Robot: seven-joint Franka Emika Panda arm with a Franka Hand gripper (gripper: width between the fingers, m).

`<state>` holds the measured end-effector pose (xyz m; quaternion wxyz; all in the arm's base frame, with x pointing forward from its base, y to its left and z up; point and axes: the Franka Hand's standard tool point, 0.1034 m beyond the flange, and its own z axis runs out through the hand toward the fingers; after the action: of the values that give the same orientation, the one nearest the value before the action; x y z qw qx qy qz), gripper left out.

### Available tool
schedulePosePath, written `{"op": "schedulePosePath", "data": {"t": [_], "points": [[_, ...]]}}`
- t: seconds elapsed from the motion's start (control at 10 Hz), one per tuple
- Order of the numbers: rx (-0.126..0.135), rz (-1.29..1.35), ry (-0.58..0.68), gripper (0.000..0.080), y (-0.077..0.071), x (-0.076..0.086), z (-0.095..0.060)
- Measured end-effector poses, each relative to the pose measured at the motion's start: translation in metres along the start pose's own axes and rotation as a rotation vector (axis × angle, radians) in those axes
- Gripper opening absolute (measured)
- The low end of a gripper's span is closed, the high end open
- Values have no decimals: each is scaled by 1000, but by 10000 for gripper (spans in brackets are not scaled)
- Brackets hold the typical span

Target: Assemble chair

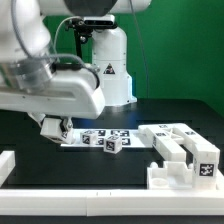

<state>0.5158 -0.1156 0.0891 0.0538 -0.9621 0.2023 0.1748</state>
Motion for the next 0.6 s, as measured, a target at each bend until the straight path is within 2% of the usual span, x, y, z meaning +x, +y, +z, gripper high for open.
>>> {"op": "schedulePosePath", "data": {"t": [0.1, 0.2, 0.3, 0.4, 0.5, 0.6], "points": [[3, -36, 78, 284, -27, 4, -14], [6, -116, 230, 284, -75, 10, -35], [6, -150, 293, 284, -94, 3, -36], [12, -146, 387, 284, -107, 4, -40], [19, -161, 508, 284, -108, 7, -41], [19, -160, 567, 284, -105, 6, -36]]}}
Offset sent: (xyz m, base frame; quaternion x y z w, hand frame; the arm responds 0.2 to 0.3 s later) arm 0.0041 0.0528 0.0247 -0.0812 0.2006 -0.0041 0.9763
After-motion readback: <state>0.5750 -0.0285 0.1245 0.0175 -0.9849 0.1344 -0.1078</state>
